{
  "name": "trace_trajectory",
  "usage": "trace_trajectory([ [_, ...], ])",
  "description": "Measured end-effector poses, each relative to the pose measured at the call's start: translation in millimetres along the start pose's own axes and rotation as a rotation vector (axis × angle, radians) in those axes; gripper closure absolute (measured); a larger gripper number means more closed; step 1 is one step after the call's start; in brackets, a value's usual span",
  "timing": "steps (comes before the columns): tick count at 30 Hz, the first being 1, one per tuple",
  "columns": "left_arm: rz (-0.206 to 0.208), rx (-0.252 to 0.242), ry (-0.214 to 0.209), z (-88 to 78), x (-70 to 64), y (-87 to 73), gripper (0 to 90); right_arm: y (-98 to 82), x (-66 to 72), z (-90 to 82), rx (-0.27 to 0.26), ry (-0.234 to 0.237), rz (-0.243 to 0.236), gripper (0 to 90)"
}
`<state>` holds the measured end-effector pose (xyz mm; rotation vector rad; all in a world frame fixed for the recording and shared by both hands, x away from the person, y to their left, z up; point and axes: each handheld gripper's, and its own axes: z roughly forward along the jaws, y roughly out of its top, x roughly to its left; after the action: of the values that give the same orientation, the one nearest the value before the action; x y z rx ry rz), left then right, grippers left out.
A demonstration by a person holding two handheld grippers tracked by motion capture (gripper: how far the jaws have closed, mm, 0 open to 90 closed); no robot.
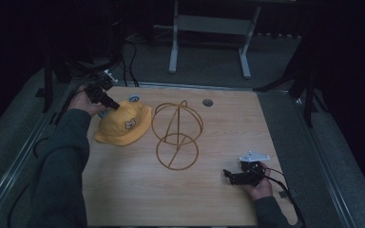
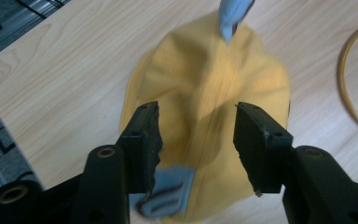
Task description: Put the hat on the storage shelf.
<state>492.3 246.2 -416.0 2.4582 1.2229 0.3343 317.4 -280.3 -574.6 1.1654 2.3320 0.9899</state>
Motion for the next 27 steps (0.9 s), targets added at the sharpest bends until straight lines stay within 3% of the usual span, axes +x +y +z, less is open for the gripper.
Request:
trace_trajectory([
  [4,0.025,0.034,0.009,11.8,-5.5,7.9,45.5,0.0,0.0,0.0,0.0,0.0,0.0,11.1],
  [7,0.011,0.053,0.013,20.0,-6.9,11.7,44.4,0.0,0.0,0.0,0.0,0.0,-0.001,11.1],
  [9,0.004,0.08,-0.011,25.7,-6.6,14.1,44.7,0.0,0.0,0.0,0.0,0.0,-0.001,11.1],
  [11,0.011,0.103,-0.019,30.6,-8.5,15.2,47.7,0.0,0.0,0.0,0.0,0.0,-0.001,11.1],
  [12,0.022,0.117,-0.016,31.7,-9.5,15.7,57.0,0.0,0.0,0.0,0.0,0.0,0.0,11.1],
  [13,0.025,0.122,-0.007,32.2,-10.8,16.1,57.0,0.0,0.0,0.0,0.0,0.0,0.0,11.1],
  [16,0.054,0.147,0.015,31.9,-15.1,16.1,74.0,0.0,0.0,0.0,0.0,0.0,0.0,11.1],
  [18,0.071,0.161,0.025,30.3,-17.9,16.3,78.1,0.0,0.0,0.0,0.0,0.0,0.0,11.1],
  [23,0.076,0.144,0.006,21.8,-20.7,15.0,80.4,0.0,0.1,0.0,0.0,0.0,0.0,11.1],
  [27,0.093,0.119,-0.011,4.4,-23.0,14.6,80.8,0.0,-0.1,0.0,0.0,0.0,-0.001,11.1],
])
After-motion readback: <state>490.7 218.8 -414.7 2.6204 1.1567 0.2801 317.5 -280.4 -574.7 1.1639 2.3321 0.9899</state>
